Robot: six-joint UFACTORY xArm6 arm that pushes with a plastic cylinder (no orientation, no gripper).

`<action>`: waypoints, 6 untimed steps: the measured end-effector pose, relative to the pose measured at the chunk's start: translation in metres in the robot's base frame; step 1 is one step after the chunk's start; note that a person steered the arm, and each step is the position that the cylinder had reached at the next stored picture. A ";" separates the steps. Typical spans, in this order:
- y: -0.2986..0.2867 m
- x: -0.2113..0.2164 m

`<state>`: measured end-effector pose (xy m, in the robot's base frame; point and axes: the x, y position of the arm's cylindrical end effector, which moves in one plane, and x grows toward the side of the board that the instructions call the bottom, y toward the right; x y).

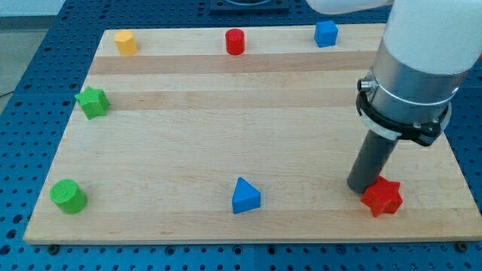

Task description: Place your ram arm right to the heart

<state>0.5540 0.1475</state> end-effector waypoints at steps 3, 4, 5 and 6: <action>0.043 -0.073; 0.120 -0.109; 0.192 -0.137; 0.184 -0.157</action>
